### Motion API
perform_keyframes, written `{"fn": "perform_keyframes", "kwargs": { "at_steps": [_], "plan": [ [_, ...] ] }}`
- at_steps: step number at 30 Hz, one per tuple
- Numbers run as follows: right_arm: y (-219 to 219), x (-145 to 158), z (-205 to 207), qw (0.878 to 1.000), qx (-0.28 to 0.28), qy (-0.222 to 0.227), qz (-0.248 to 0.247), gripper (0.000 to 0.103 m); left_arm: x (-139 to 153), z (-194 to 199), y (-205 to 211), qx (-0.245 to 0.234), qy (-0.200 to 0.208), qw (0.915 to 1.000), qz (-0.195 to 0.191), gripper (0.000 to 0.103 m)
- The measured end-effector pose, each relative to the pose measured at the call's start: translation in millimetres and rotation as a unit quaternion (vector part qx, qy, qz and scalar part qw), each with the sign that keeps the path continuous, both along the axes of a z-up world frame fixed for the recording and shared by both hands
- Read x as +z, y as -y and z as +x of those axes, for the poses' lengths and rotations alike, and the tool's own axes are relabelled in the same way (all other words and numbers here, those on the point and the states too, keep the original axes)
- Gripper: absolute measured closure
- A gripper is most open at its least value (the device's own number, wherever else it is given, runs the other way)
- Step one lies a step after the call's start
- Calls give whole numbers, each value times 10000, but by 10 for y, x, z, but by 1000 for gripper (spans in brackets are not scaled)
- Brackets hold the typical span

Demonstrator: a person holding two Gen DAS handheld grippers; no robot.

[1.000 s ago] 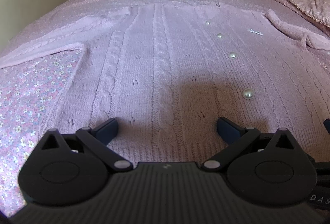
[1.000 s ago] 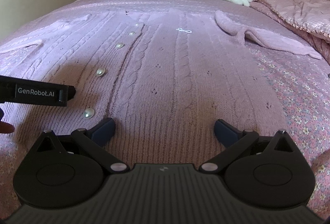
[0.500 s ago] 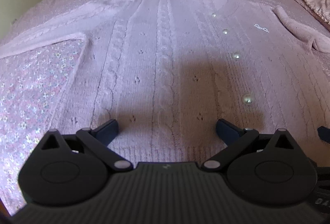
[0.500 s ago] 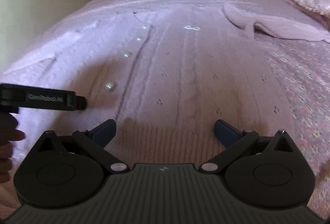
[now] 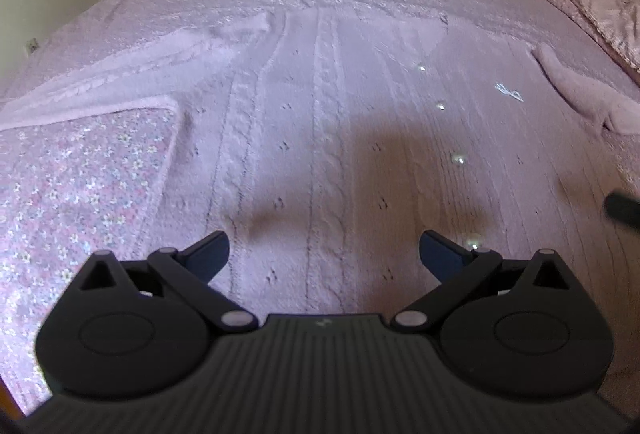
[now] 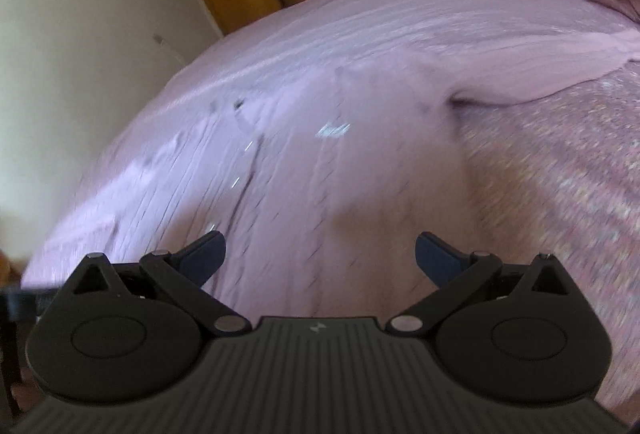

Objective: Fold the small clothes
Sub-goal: 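Reach the right tool to the cardigan sleeve cuff and close on it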

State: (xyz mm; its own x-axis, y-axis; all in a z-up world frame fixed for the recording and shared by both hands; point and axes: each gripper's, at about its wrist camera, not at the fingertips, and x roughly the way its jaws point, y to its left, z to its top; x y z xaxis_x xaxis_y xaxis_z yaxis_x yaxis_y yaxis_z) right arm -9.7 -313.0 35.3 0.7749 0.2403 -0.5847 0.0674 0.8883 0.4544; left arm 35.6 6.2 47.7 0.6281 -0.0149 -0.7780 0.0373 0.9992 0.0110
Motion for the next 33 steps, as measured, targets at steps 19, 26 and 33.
{"fn": "perform_keyframes", "kwargs": {
  "at_steps": [19, 26, 33],
  "plan": [
    [1720, -514, 874, 9820, -1720, 234, 746, 0, -327, 166, 171, 170, -266, 9989, 349, 0],
    [1880, -632, 1173, 9767, -1940, 696, 588, 0, -344, 165, 188, 184, -279, 9986, 405, 0],
    [2123, -649, 1391, 9641, -2378, 837, 834, 8, -361, 178, 211, 205, -252, 9985, 433, 0]
  ]
}}
